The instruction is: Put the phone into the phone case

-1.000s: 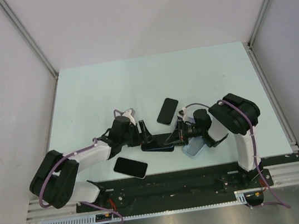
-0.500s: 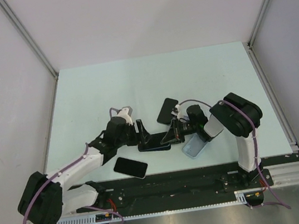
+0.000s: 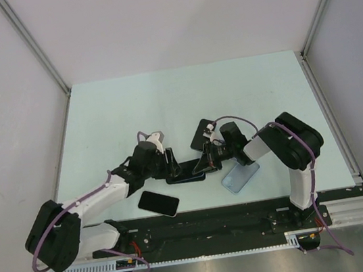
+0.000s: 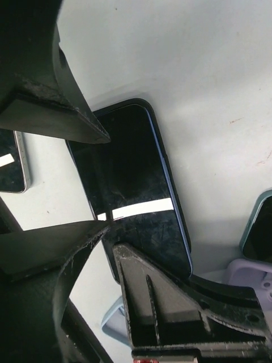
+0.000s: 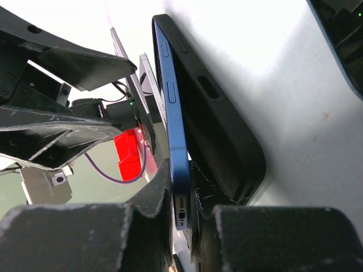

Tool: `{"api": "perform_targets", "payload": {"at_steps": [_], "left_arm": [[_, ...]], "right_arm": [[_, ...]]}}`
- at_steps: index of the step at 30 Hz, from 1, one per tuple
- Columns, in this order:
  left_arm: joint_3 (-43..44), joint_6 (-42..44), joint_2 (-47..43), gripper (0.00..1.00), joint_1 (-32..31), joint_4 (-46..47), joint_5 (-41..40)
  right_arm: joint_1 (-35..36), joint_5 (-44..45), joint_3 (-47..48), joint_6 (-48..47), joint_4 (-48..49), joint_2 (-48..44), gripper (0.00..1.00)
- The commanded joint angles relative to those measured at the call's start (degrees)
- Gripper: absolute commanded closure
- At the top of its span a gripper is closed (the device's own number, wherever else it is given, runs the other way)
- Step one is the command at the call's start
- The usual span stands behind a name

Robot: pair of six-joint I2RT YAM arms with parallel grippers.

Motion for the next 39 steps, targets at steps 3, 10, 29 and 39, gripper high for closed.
{"api": "perform_targets", "payload": {"at_steps": [3, 10, 29, 39], "left_arm": [[3.4, 0.7, 4.0, 0.42, -1.3, 0.4, 1.2], [3.2, 0.7, 6.5, 0.48, -2.3, 1.3, 0.8], [1.5, 1.2, 9.9, 0.62, -2.5, 1.3, -1.3], [1.5, 1.3, 11.6, 0.62, -2.6, 1.3, -0.9]], "right_arm": [[1.5, 7.1, 0.5, -4.6, -11.3, 2.3, 0.92], [1.8, 8.6, 2.3, -7.6, -16.3, 1.4, 0.81], [6.4, 26.6, 13.0, -21.6, -46.2, -0.8, 0.56], [7.7, 40.9, 16.9, -26.0, -58.2, -1.6, 0.46]]}}
